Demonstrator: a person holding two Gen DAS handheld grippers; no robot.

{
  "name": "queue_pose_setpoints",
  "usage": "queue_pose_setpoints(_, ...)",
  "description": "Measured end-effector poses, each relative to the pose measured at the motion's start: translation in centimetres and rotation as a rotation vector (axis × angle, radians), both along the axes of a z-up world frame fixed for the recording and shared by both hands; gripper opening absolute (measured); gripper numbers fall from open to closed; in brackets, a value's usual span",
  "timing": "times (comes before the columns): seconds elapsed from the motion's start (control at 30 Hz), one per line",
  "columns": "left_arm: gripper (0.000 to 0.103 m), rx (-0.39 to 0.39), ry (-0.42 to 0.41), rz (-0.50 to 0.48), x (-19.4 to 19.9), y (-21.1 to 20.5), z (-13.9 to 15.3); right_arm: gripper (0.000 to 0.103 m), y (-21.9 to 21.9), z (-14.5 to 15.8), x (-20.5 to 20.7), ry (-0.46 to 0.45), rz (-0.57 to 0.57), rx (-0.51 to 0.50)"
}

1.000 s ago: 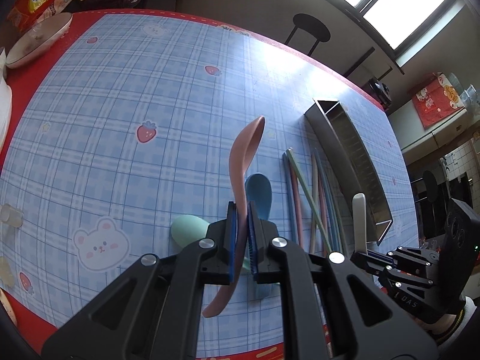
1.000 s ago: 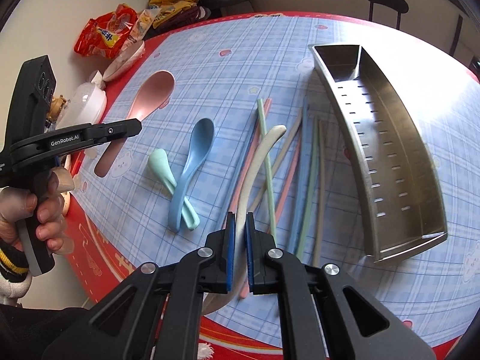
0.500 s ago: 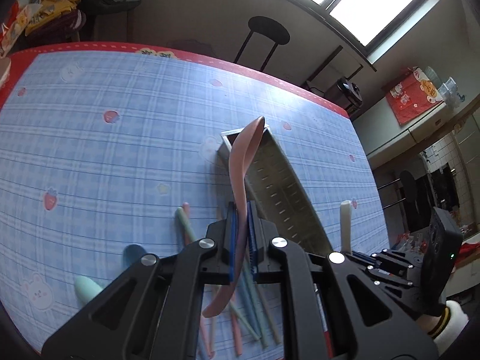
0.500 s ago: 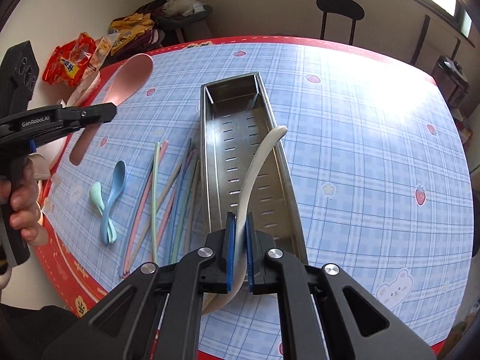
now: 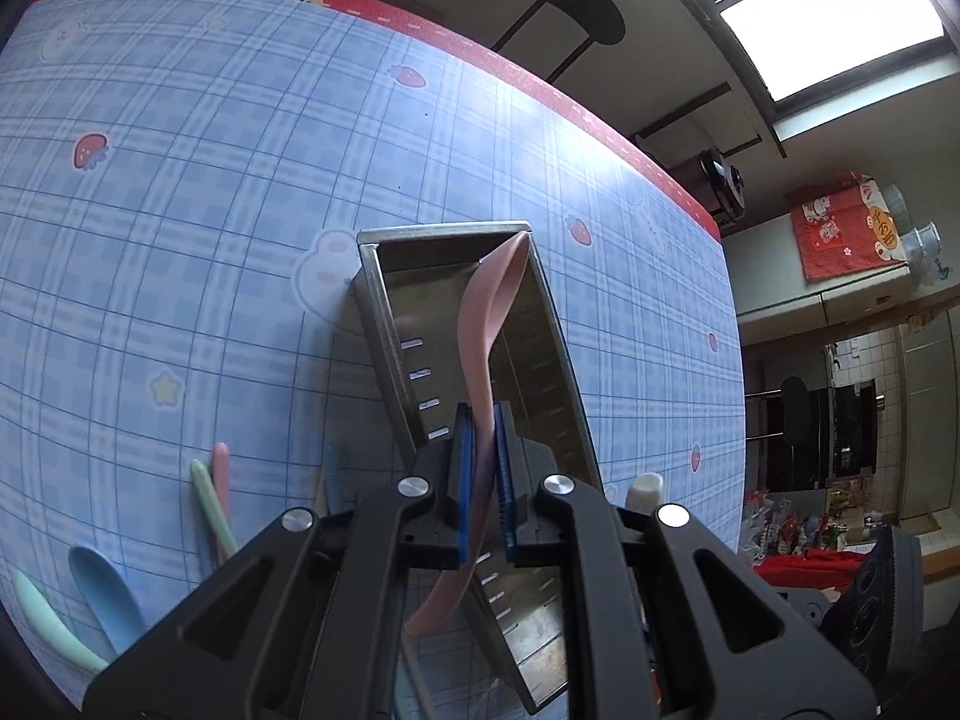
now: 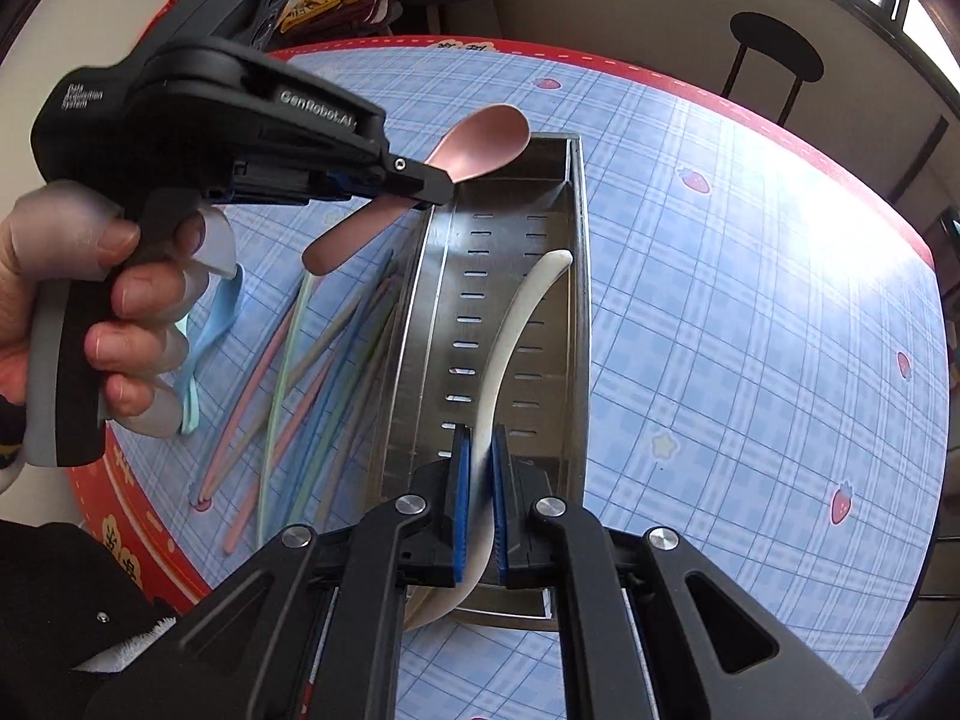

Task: Organize utensils
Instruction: 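Carry the cream spoon over the steel tray while the left tool lowers the pink spoon into it, then open the left tool to release the pink spoon while the right tool releases the cream spoon in the tray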

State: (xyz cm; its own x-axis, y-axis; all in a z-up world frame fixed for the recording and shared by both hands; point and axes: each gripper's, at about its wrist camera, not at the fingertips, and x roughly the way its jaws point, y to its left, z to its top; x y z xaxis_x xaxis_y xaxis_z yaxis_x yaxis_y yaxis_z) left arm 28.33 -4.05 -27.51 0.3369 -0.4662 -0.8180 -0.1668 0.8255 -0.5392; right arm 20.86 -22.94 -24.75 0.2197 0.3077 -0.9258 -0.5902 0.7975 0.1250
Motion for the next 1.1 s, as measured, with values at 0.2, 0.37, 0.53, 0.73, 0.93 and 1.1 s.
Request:
queue_pose_setpoints(0.2,0.011,-0.06,0.069,0.071,1.3,-0.9,-1.6,0.007,0.2,-0.9,1.1,0.004,0.031,-0.014)
queue_pose_setpoints(0.37,0.011,-0.082,0.12,0.116,1.9,-1.8,-2.4,0.007,0.3,-1.5,1.4,0.019,0.046,-0.026)
queue_pose_setpoints(0.53,0.011,-0.063,0.152,0.124,2.9,-2.1,-3.2,0.007,1.1,-2.3,1.5,0.036,0.06,-0.035)
queue_pose_setpoints(0.73,0.011,-0.076,0.176,0.092,4.4,-3.4,-4.1,0.007,1.5,-3.4,1.9,0.046,0.051,-0.044)
queue_pose_setpoints(0.93,0.011,-0.074,0.199,0.046,5.1,-4.4,-4.7,0.007,2.0,-4.9,2.1,0.07,0.056,-0.072)
queue_pose_setpoints(1.1,0.013,-0.074,0.229,0.044,4.8,-4.6,-5.5,0.007,2.7,-5.9,2.3,0.071,0.054,-0.093)
